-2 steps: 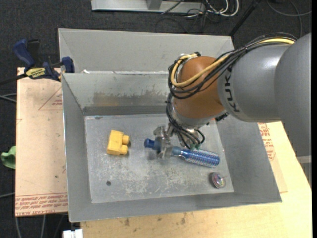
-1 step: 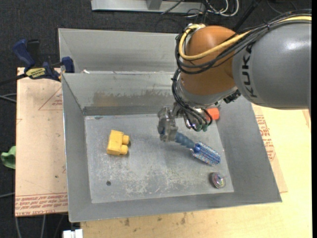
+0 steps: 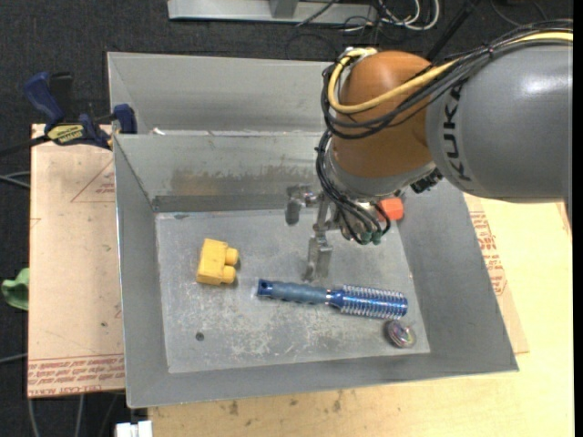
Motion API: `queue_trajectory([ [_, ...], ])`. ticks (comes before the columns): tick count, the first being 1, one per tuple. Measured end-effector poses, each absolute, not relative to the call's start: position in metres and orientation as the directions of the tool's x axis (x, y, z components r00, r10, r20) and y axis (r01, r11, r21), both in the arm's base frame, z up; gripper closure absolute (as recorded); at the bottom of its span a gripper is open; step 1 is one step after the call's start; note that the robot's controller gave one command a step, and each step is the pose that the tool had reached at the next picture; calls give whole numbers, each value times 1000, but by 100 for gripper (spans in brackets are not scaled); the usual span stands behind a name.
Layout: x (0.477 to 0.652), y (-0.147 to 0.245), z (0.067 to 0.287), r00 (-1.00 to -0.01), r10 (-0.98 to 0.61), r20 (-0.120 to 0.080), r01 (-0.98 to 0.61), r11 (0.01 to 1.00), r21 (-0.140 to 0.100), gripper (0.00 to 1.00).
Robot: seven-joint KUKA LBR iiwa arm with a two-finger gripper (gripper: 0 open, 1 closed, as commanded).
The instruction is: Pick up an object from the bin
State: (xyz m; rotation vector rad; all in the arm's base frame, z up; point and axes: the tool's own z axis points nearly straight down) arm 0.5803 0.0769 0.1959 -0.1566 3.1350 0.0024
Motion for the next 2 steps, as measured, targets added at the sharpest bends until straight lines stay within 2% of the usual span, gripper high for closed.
queue_trajectory([
  [1, 580, 196, 70, -990, -138, -8, -138, 990, 6, 0],
  [2, 596, 160, 74, -938, -346, -13, -346, 938, 1, 0],
])
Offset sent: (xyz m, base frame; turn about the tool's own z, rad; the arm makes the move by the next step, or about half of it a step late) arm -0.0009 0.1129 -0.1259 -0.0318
